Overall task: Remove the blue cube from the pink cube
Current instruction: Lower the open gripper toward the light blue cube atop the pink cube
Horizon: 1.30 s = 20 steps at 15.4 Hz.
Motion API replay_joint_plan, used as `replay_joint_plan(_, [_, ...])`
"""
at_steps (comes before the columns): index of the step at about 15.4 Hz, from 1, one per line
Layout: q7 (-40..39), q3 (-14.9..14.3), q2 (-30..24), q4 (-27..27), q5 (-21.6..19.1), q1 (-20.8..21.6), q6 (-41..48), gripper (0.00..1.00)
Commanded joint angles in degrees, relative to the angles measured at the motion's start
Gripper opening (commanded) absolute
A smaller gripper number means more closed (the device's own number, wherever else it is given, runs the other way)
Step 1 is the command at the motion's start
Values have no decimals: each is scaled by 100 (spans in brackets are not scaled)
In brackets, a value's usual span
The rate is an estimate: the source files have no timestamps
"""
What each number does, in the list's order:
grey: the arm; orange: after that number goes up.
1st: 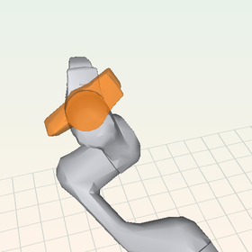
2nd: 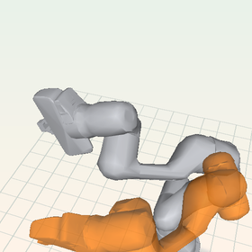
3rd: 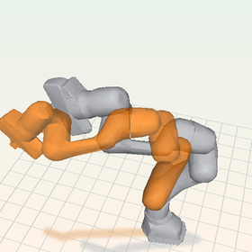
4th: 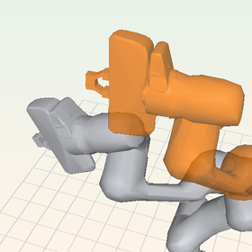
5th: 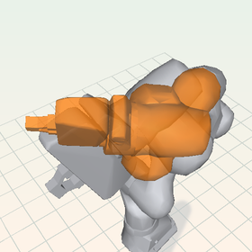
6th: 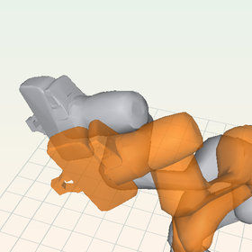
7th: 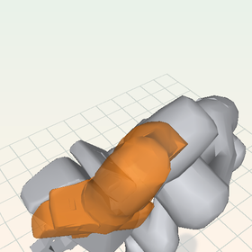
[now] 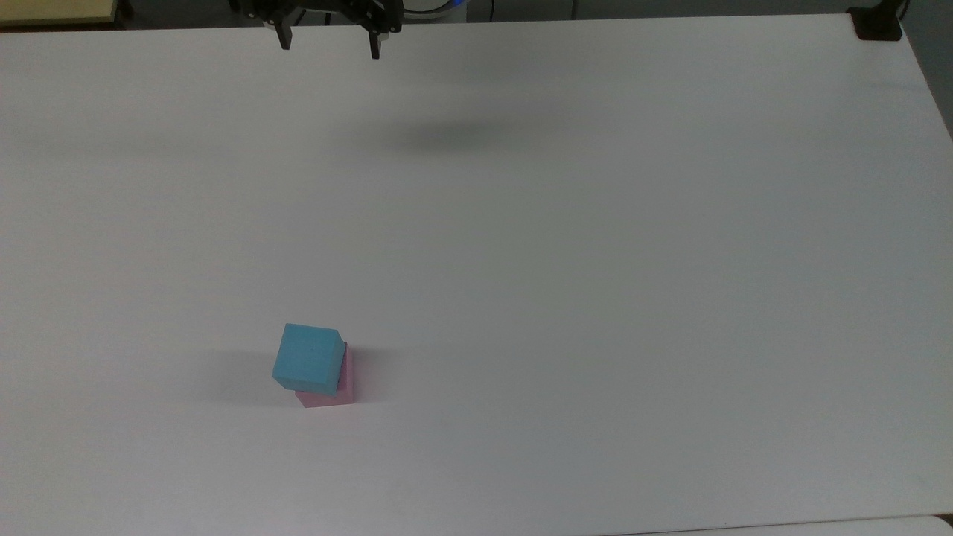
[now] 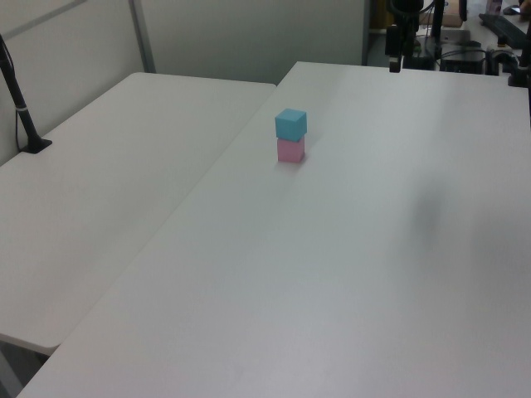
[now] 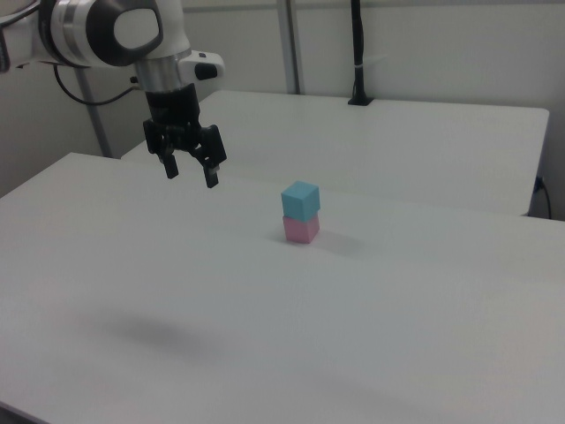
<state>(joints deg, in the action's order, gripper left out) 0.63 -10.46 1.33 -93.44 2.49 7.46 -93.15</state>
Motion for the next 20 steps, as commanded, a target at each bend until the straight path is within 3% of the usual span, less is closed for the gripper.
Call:
replay_joint_plan(1, [104, 45, 8, 19, 172, -34, -107, 100])
replay_joint_plan(12, [113, 53, 341, 168, 85, -34, -721, 100])
replay_joint_plan(16, [95, 1, 1367, 799, -643, -96, -1739, 100])
replay_joint_plan(20, [121, 1, 2160, 1117, -733, -87, -3118, 100])
